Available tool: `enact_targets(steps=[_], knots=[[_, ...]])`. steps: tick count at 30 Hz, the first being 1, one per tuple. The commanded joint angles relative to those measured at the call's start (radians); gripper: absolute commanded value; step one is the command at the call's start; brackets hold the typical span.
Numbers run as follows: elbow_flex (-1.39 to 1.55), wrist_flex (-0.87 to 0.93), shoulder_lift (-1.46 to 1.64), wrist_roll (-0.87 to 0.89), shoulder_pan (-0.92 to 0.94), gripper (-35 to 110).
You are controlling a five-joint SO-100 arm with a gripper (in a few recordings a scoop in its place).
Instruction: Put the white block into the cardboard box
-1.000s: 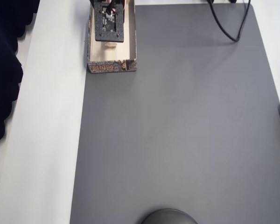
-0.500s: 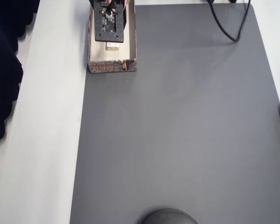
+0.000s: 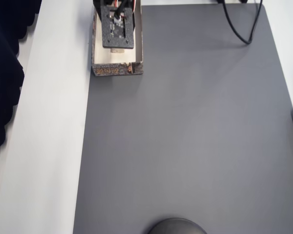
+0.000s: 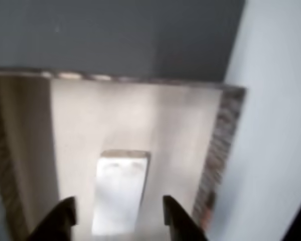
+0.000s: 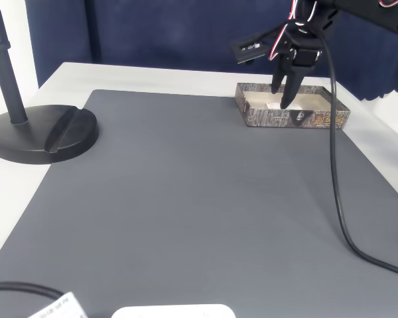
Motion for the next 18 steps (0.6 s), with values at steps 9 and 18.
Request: enact_targets(steps=[9, 18], knots=[[0.308, 0.101, 0.428, -0.115, -0.118, -2], [0.767, 0.098, 0.762, -0.383, -0.345, -2]])
